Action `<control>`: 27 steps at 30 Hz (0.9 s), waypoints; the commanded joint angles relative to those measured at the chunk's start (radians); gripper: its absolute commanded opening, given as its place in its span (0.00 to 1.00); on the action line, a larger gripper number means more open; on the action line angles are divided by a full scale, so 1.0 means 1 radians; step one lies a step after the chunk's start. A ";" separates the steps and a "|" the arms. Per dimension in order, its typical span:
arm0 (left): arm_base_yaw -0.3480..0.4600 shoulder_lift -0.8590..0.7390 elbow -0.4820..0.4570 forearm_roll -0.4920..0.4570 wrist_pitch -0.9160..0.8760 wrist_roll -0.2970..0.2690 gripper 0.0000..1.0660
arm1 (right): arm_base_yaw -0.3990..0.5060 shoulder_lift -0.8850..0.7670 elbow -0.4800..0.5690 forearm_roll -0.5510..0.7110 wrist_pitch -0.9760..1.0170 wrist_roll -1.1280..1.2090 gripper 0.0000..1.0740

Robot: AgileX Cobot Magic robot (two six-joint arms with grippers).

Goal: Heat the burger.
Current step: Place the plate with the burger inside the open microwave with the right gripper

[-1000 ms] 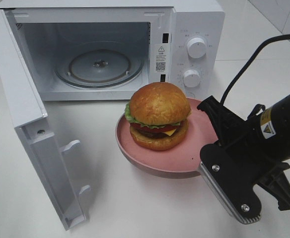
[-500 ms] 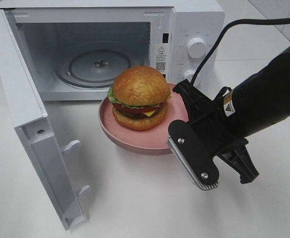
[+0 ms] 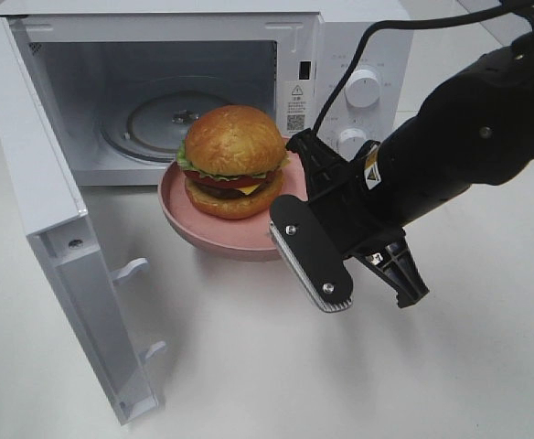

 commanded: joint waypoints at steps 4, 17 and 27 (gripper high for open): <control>-0.005 0.002 0.000 -0.005 -0.008 -0.002 0.85 | 0.031 0.040 -0.072 -0.001 -0.067 0.008 0.00; -0.005 0.002 0.000 -0.005 -0.008 -0.002 0.85 | 0.054 0.125 -0.175 -0.001 -0.062 0.060 0.00; -0.005 0.002 0.000 -0.005 -0.008 -0.002 0.85 | 0.066 0.187 -0.254 -0.002 -0.058 0.065 0.00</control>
